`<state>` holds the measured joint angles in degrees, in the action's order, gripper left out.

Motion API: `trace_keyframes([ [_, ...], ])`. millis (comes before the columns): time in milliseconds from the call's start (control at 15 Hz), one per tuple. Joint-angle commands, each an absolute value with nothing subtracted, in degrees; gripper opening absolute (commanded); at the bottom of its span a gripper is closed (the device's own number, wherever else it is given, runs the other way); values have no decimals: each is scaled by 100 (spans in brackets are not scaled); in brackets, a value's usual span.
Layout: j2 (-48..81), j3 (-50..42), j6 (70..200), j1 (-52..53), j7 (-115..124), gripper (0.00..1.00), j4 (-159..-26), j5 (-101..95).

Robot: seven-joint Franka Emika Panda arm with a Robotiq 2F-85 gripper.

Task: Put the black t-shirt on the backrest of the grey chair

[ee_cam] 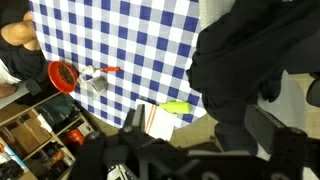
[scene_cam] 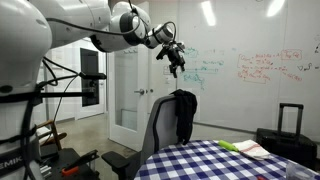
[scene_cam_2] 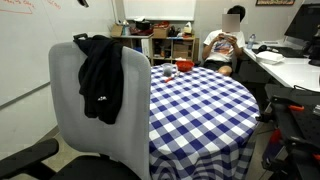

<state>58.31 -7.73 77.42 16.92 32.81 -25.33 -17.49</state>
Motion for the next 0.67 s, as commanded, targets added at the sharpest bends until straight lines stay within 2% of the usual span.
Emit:
trace_keyframes([
  [0,5708,-892,7492,1343,3292,100,-2535,-1567],
  [600,5752,-830,6930,382,3935,100,-2602,-950],
])
